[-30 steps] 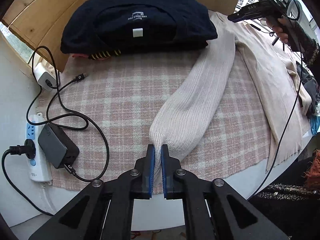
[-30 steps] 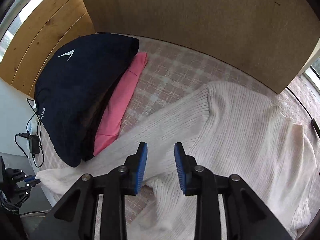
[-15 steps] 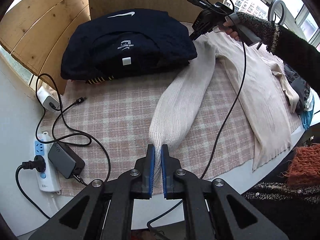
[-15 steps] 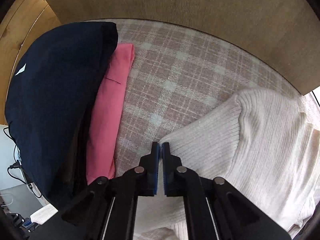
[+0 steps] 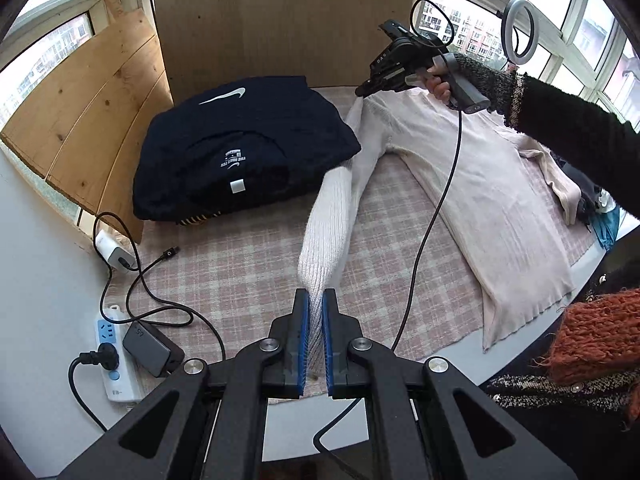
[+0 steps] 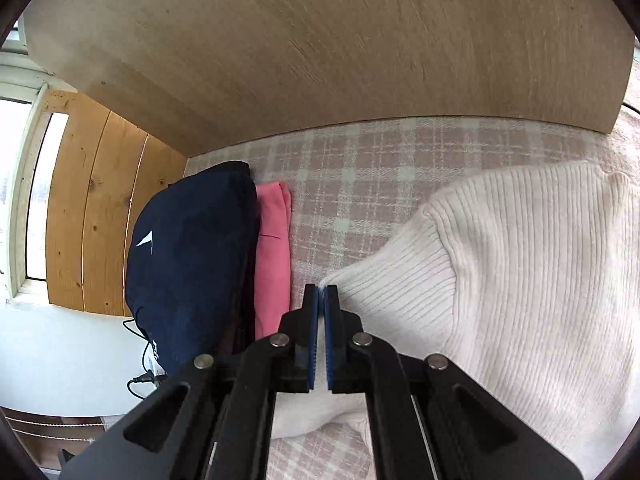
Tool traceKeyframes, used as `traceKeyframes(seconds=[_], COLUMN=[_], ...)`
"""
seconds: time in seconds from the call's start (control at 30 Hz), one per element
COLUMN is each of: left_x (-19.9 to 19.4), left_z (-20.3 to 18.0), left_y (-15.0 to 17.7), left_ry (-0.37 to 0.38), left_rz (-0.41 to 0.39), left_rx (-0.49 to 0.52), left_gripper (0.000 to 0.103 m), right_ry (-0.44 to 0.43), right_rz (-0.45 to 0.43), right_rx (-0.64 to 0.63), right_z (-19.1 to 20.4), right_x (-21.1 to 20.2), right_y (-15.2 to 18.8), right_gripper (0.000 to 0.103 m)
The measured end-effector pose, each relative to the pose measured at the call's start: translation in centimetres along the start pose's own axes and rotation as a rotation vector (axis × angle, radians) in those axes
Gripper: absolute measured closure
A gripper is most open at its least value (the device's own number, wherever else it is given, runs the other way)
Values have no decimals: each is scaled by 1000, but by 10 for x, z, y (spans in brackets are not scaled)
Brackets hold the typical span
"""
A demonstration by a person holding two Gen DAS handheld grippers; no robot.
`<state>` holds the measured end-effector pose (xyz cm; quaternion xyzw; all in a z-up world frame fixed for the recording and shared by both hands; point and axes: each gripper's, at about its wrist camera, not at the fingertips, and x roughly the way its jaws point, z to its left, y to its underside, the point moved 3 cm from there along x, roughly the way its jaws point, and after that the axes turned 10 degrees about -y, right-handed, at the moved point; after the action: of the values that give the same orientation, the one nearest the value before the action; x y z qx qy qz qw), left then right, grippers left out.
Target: Fold clothes
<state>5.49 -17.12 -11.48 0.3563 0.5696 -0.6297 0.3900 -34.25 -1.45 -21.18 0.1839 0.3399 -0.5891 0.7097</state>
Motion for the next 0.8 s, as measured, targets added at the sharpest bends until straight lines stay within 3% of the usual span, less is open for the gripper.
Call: traceKeyframes(seconds=[0.2, 0.37, 0.47, 0.5, 0.57, 0.67, 0.8], left_x=[-16, -26, -20, -16, -3, 8, 17], left_z=[-64, -124, -174, -191, -227, -253, -239], left_y=[11, 30, 42, 46, 62, 86, 97], left_ry=[-10, -46, 2, 26, 83, 76, 21], left_rz=[-1, 27, 46, 55, 118, 177, 184], left_rx=[10, -14, -35, -42, -41, -58, -132], left_gripper=[97, 97, 97, 96, 91, 91, 91], right_ry=[29, 27, 44, 76, 226, 361, 321], right_rz=[34, 40, 54, 66, 130, 188, 182], right_rx=[-130, -165, -188, -199, -219, -290, -393], right_z=[12, -13, -35, -43, -69, -89, -76], right_x=[-30, -80, -98, -100, -93, -95, -113], right_y=[6, 17, 26, 29, 38, 58, 79], right_gripper=[100, 100, 100, 100, 99, 96, 96])
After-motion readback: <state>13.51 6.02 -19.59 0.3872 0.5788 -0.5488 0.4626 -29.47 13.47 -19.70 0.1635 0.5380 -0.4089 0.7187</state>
